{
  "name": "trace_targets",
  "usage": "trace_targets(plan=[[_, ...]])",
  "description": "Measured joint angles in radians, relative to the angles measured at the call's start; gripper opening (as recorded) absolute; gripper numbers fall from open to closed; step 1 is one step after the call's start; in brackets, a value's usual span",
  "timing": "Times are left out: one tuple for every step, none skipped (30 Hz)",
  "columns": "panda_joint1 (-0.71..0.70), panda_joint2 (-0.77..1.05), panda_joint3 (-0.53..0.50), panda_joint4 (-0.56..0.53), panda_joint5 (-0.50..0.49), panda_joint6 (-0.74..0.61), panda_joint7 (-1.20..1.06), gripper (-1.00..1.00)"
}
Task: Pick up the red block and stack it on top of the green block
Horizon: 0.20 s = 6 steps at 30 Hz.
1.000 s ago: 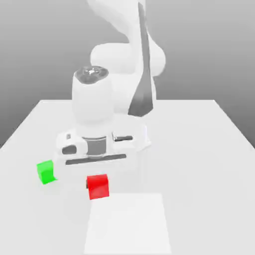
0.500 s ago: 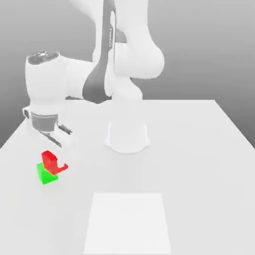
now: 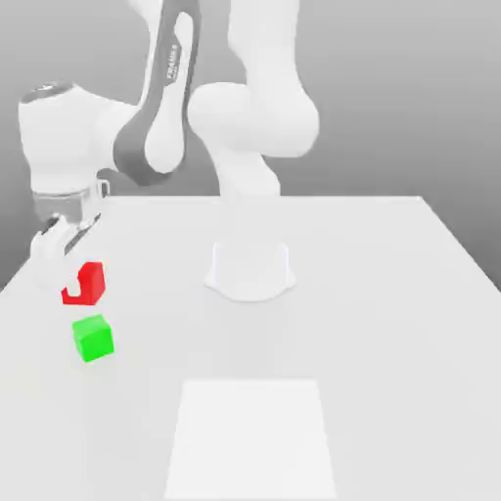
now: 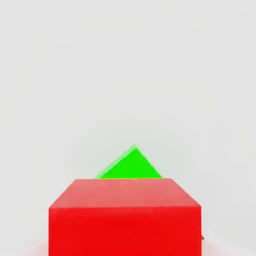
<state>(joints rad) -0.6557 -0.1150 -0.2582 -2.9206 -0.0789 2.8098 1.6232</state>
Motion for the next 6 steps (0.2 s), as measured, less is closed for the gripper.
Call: trace_targets(plan=[[0.011,0.036,-0.006,0.001,0.021,0.034,-0.013,-1.00],[0.019,0.072,-0.003,0.002,0.049,0.068,-0.033,-1.00],[0.022,0.109,0.000,0.004,0.084,0.103,-0.056,-1.00],[0.019,0.131,0.009,0.004,0.106,0.123,-0.071,1.00],[0.022,0.131,0.009,0.004,0.106,0.123,-0.071,1.00],[0.024,0.131,0.009,0.004,0.106,0.123,-0.071,1.00]])
